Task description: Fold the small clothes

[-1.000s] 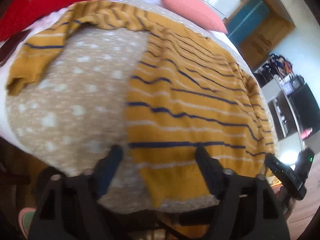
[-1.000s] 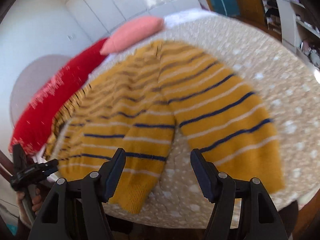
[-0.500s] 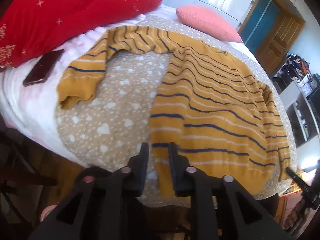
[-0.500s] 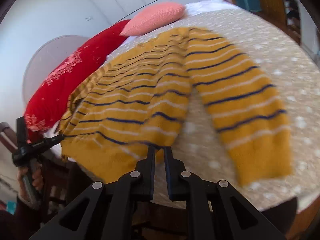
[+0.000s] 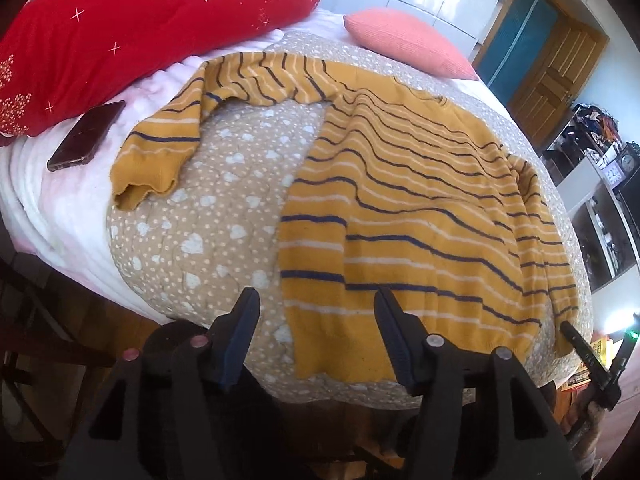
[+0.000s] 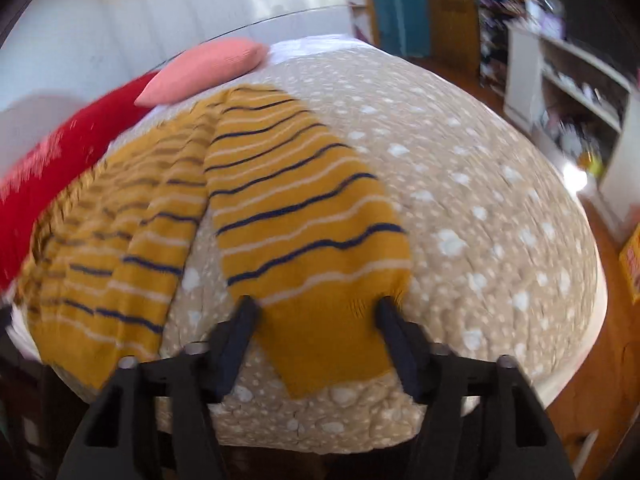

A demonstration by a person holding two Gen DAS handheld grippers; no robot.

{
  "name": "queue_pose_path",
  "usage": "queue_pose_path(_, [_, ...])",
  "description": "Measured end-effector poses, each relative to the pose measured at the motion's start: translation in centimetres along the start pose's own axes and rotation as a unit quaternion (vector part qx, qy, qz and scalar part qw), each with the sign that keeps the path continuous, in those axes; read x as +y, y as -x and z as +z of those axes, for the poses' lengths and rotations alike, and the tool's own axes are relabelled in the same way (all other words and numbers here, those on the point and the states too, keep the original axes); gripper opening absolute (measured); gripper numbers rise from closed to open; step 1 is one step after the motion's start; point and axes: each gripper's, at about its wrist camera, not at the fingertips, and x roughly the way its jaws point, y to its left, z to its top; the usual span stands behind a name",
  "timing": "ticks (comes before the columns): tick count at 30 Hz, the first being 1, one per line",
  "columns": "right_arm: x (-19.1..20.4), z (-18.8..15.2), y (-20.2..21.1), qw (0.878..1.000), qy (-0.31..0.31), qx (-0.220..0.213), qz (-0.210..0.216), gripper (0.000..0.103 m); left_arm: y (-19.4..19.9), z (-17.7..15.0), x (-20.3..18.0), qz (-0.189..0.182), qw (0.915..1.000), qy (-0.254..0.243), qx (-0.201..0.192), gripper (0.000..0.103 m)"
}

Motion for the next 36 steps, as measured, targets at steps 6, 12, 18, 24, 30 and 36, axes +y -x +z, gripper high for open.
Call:
queue_pose_path(6, [-3.1, 5.6, 2.1, 0.997, 0.032, -0.055, -0.041, 0.012, 1.3, 0.2, -1.6, 0.006, 0.9996, -0.016, -0.023, 0.060])
queue_pose_path(12, [-12.4, 10.4, 3.8, 0.956, -0.089, -0.093, -0.264, 0.027, 1.9, 0.1, -2.6, 0.013, 0.9988, -0.030, -0.036, 0.065])
queue_pose_path(18, [-15.9, 5.7, 6.3, 0.954, -0.252, -0.152, -0.049, 0.062, 0.6, 0.3, -3.2, 0.008, 0.9993, -0.033, -0.019, 0.067])
queue_pose_path(24, [-16.9, 3.0, 0.9, 0.913, -0.377, -0.121, 0.100, 0.062, 0.0, 0.0, -4.7, -0.008, 0.9992, -0.038, -0.010, 0.067])
queue_pose_path(30, [-18.0, 4.7, -3.8, 0.897, -0.419, -0.136, 0.030, 0.059, -0.2, -0.4, -4.7, -0.005, 0.9992, -0.038, -0.003, 0.067])
queue_pose_path(36, [-19.3, 8.9, -4.7, 0.910, -0.400, -0.105, 0.021, 0.009, -0.7, -0.1, -3.5, -0.008, 0.9998, -0.015, 0.005, 0.068])
